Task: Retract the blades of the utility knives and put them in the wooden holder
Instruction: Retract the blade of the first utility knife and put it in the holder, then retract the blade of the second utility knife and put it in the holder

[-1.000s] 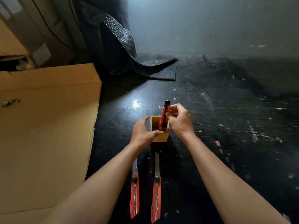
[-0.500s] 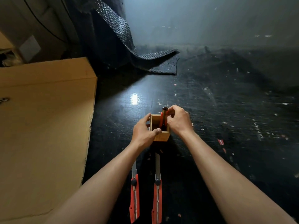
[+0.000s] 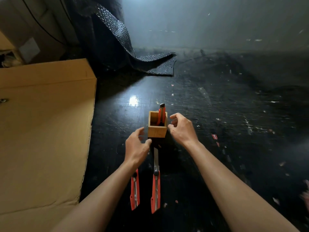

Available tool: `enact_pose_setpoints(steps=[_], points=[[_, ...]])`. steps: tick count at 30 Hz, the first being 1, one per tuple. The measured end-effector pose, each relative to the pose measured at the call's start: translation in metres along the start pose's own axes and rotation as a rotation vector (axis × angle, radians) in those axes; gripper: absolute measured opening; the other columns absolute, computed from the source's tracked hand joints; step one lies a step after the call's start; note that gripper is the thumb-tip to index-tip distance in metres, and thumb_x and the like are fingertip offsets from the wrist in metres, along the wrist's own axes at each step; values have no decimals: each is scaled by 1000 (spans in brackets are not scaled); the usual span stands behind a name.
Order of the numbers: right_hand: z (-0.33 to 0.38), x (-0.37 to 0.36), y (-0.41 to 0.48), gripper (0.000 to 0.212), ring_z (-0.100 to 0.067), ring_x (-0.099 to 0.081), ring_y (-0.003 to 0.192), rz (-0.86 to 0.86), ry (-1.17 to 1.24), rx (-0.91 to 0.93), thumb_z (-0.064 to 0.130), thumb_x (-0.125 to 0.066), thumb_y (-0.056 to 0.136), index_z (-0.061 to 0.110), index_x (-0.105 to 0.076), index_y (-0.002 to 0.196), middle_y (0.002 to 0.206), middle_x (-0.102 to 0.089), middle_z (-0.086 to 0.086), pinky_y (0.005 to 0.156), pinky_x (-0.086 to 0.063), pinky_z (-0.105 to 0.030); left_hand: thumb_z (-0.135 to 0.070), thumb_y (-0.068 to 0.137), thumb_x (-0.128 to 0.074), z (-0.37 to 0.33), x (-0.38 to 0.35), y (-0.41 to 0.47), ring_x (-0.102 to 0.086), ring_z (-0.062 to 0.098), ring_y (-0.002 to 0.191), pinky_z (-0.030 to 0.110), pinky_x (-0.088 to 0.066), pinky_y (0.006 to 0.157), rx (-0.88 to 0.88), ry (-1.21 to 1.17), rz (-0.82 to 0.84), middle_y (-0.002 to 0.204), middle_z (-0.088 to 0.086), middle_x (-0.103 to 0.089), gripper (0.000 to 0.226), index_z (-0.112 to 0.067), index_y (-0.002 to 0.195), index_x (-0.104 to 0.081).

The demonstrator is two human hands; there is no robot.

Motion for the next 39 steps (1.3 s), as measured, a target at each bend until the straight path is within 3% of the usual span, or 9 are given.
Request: enact_pose_setpoints(steps=[5, 11, 15, 23, 26, 28, 31, 35, 39], points=[[-11, -22, -59, 29, -18, -67, 100, 153, -12, -48, 20, -70, 90, 20, -63, 119, 109, -69, -1, 86, -59, -40, -13, 88, -76, 22, -4, -56, -61, 4, 104, 2, -41, 75, 23, 60, 70, 120, -3, -70, 48, -15, 134, -63], [-30, -54, -130, 30, -17, -69, 96, 400, -54, -171, 24, -69, 91, 20, -65, 121, 109, -72, -3, 86, -59, -39, -6, 89, -74, 45, -14, -102, -69, 8, 103, 14, -51, 85, 99, 79, 229, 115, 0, -75, 39, -13, 127, -67], [-42, -75, -166, 20, -12, -73, 82, 518, 6, -296, 24, -68, 93, 20, -69, 112, 95, -74, 0, 78, -63, -38, -9, 90, -74, 56, -25, -124, -63, -7, 81, 7, -49, 66, 128, 78, 302, 96, -12, -71, 31, -15, 120, -71], [-51, -82, -203, 28, -7, -74, 78, 371, 277, -318, 17, -68, 94, 27, -66, 120, 94, -73, 4, 67, -62, -23, -5, 89, -75, 67, -31, -148, -67, -5, 82, 3, -50, 57, 214, -51, 205, 88, -16, -70, 29, -17, 115, -75], [-52, -73, -207, 27, -9, -75, 80, 357, 368, -307, 15, -68, 93, 28, -67, 117, 95, -74, 3, 72, -64, -28, -6, 89, -75, 63, -27, -150, -64, -7, 78, 2, -49, 56, 218, -110, 191, 90, -16, -69, 33, -17, 120, -72], [-48, -63, -204, 28, -10, -76, 82, 343, 427, -289, 12, -68, 93, 29, -68, 115, 95, -74, 1, 76, -65, -35, -6, 88, -76, 57, -21, -147, -68, -2, 85, 10, -56, 66, 222, -176, 204, 95, -13, -72, 35, -17, 121, -72], [-32, -43, -198, 30, -11, -76, 84, 315, 490, -209, 8, -67, 93, 28, -67, 115, 97, -74, -2, 74, -65, -33, -6, 86, -77, 41, -8, -140, -76, 12, 98, 38, -63, 89, 200, -282, 238, 105, -2, -79, 37, -17, 121, -73], [-5, -12, -187, 35, -17, -75, 90, 243, 538, -68, 4, -69, 91, 32, -64, 111, 99, -73, -5, 79, -64, -35, 1, 88, -72, 11, 13, -129, -79, 19, 95, 45, -64, 85, 135, -409, 241, 108, 5, -79, 33, -15, 117, -74], [19, 15, -176, 34, -22, -76, 91, 227, 641, 17, 3, -71, 89, 16, -65, 121, 100, -74, -13, 79, -64, -38, 6, 90, -69, -23, 38, -123, -79, 27, 94, 41, -65, 76, 74, -524, 290, 112, 12, -78, 34, -10, 121, -69]])
Point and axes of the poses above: each hand's wrist, its own y-axis towards the middle knuckle, its own x-axis out of the back of the hand, z = x × y, the point moved 3 cm from there along y, towards the middle knuckle
